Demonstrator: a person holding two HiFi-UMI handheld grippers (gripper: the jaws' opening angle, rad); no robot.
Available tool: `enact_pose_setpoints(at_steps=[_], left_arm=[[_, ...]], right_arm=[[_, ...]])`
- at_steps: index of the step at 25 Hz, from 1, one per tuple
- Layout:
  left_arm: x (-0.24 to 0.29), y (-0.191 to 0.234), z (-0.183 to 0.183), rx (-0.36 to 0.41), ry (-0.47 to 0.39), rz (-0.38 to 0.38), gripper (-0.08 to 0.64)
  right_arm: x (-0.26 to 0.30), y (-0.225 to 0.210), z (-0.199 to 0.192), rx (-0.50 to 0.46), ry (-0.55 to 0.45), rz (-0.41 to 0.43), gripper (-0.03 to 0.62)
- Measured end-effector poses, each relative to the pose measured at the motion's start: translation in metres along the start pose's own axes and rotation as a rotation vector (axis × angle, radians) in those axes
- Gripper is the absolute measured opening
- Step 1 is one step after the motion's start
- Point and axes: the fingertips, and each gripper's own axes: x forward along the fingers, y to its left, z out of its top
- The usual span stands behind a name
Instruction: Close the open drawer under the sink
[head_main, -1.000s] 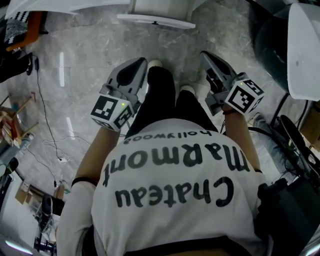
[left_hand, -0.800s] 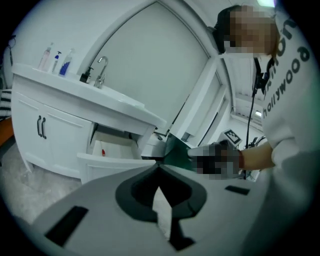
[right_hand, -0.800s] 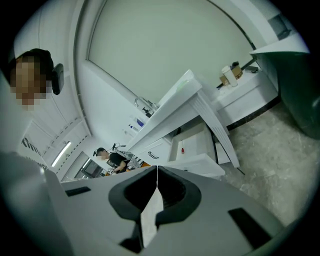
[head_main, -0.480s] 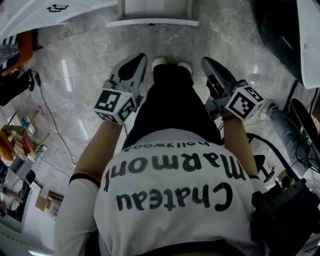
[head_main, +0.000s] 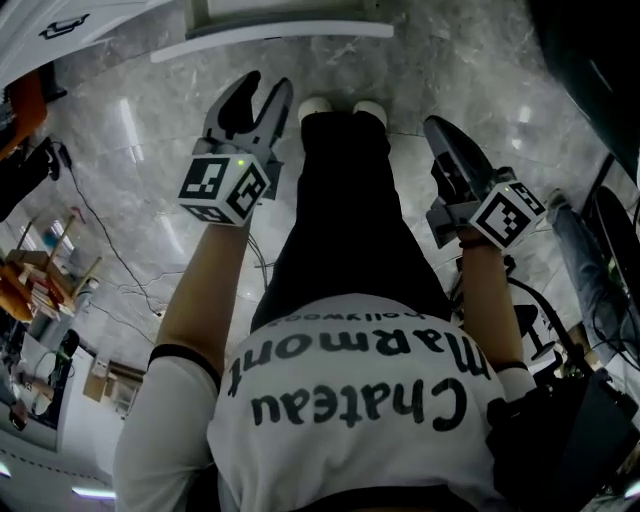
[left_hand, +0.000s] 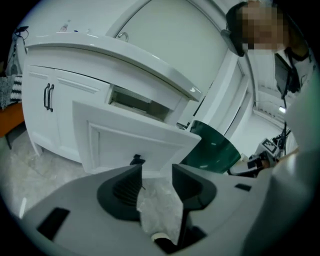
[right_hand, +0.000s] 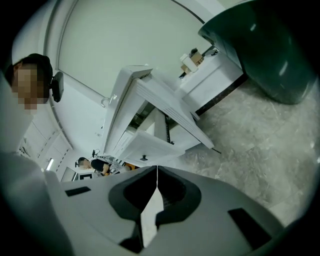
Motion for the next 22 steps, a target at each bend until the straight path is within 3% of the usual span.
enact_pose_setpoints(at_steps=[6, 12, 22], left_arm=[[0.025, 0.018, -0.002, 0.002, -0.075, 0.087, 0.167], [0.036, 0.026, -0.010, 0.025, -0.075, 0.150, 0.167], [0.058, 0.026, 0.001, 0.074, -0.122, 0.190, 0.167]], right_arm=[[0.008, -0.035, -0.017, -0.016, 0.048, 0.024, 0.012], [0.013, -0.039, -0.029, -0.036, 0.099, 0.063, 0.012], [0.011, -0.068, -0.042, 0.015, 0.129, 0.038, 0.012]])
